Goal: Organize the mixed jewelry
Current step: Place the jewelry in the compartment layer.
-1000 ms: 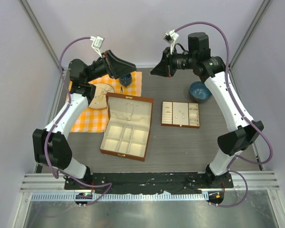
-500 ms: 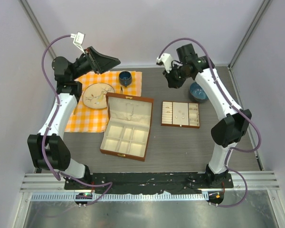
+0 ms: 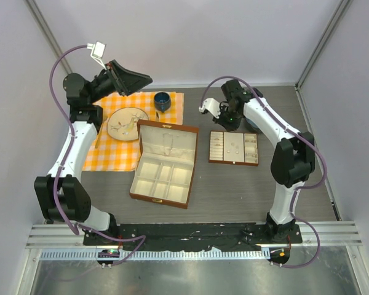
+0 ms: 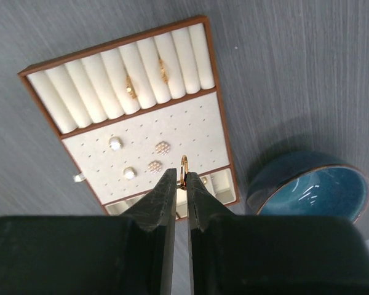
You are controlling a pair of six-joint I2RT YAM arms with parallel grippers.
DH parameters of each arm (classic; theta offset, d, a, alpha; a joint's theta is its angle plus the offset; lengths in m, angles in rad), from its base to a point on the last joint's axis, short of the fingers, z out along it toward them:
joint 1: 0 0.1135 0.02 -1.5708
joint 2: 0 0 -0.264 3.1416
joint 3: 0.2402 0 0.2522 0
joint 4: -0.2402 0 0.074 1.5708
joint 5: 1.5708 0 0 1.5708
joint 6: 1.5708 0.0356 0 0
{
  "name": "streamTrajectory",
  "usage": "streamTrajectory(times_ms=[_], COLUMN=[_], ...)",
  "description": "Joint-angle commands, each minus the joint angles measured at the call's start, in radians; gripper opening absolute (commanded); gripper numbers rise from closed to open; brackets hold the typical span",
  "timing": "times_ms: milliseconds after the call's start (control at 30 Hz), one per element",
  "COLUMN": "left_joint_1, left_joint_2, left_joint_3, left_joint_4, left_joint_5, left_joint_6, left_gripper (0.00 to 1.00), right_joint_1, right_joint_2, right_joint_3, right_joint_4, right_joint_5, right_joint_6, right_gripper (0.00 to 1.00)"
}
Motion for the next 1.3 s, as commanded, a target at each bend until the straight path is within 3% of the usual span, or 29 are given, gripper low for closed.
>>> streamTrajectory(times_ms=[0,400,1267], left_joint_1=[0.011,0.022,0.051], left_joint_2=[-0.033,-0.036,-0.011], left_joint_3=[0.004,-0.017,-0.034], left_joint_4=[0.019,0.039,0.117], left_joint_5=[0.014,0.019,0.019], left_joint_6=[0.011,0.011,-0.044], left_gripper=[0.60,0.60,0.60], right_joint_1=[0.013,0.050,0.070], right_joint_2=[0.044,0.184,0.238], right_joint_3=[0.013,0.113,0.086], right_joint_4=[0.093,0.110,0.157], right_joint_5=[0.032,0.024,0.076], right_joint_6=[-0.034,-0.019,-0.083], right_gripper=[0.01,0.01,0.01])
